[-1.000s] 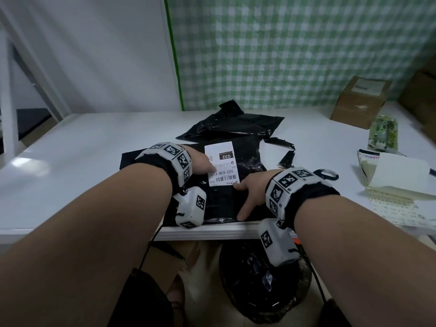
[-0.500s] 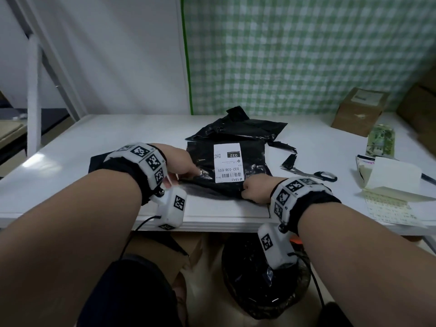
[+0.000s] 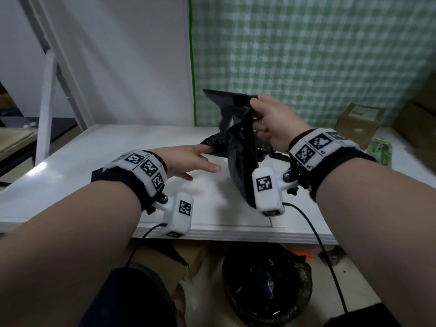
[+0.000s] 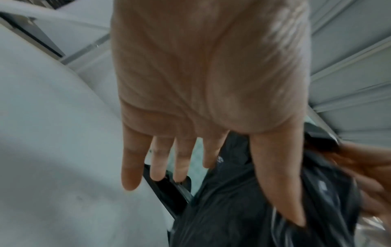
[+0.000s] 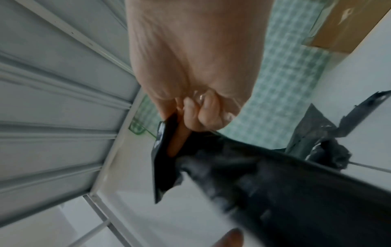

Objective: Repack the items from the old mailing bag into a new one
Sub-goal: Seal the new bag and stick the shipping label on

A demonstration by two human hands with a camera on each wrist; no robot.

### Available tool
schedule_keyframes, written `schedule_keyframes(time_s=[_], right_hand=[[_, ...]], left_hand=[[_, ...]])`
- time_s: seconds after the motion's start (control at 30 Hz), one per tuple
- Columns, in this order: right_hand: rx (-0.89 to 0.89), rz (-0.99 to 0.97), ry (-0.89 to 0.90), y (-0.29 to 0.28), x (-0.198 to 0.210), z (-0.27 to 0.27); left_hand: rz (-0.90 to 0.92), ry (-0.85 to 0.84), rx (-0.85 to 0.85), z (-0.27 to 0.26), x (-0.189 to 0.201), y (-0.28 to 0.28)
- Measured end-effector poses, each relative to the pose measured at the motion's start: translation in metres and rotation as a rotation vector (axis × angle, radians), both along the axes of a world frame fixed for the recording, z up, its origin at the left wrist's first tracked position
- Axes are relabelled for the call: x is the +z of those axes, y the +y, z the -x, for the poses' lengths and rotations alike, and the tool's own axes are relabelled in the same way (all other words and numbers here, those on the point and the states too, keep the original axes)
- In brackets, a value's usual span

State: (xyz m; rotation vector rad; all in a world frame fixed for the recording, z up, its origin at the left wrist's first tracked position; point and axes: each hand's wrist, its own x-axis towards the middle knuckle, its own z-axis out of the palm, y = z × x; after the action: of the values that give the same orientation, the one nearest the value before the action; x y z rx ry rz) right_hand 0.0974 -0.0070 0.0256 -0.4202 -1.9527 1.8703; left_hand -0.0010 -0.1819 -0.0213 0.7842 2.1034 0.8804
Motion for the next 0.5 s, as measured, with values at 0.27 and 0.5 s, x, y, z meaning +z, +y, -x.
schedule_keyframes(time_s=[0.27, 0.5], right_hand=[[0.106, 0.054, 0.068, -0.006, 0.016, -0.015], [0.118, 0.054, 0.075, -0.014, 0.018, -0.016]], left_hand=[[-0.083, -0.096, -0.203, -0.041, -0.014, 0.030], [-0.200, 0.013, 0.079, -0.035, -0.026, 0.035]])
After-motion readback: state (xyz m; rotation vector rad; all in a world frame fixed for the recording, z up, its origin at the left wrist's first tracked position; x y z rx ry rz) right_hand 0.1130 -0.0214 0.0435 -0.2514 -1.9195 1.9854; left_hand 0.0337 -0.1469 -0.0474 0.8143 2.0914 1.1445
